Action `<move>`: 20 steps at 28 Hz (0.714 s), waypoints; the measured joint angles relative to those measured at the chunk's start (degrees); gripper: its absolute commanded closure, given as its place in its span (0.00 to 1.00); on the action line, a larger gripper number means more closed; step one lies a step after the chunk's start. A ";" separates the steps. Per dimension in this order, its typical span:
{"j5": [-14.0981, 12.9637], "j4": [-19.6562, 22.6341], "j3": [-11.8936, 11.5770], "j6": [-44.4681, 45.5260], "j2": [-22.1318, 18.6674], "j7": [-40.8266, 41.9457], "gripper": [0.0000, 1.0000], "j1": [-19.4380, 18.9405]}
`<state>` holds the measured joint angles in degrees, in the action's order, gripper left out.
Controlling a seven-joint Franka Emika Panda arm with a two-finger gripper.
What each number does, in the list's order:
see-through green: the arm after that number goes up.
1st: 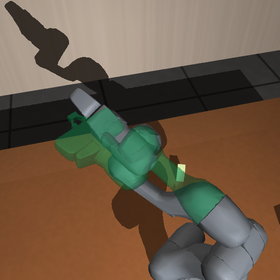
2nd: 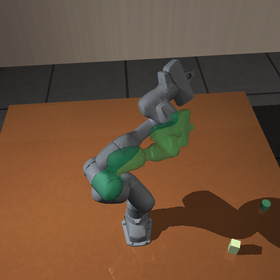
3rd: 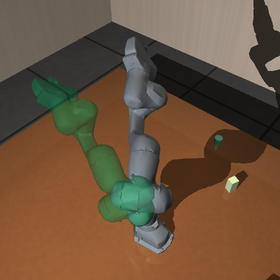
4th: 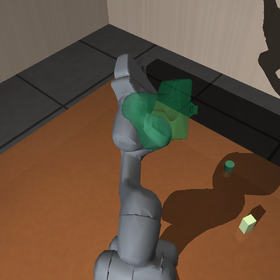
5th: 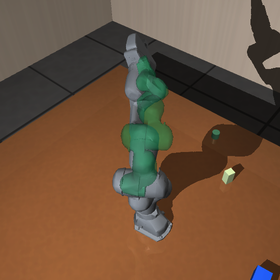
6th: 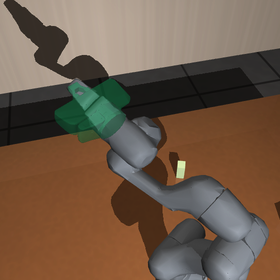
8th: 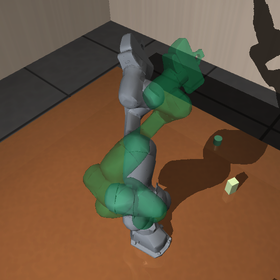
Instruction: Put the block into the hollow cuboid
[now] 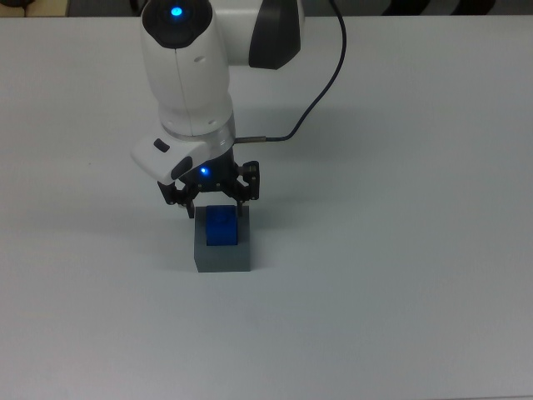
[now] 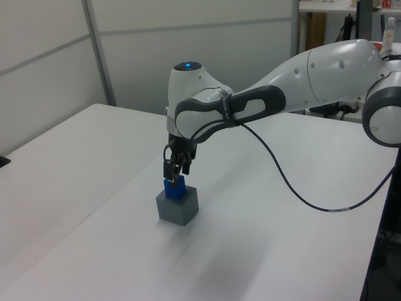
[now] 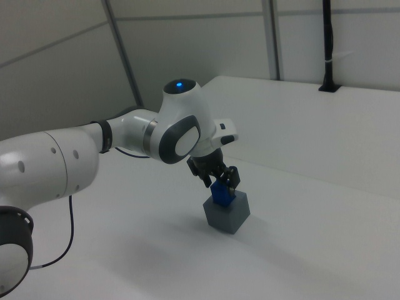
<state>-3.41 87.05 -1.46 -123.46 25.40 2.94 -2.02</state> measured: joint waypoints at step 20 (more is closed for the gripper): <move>1.39 -0.45 -0.31 29.31 -17.24 -3.87 0.00 0.58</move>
<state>-2.02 86.60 -1.77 -94.15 8.16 -0.93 -1.44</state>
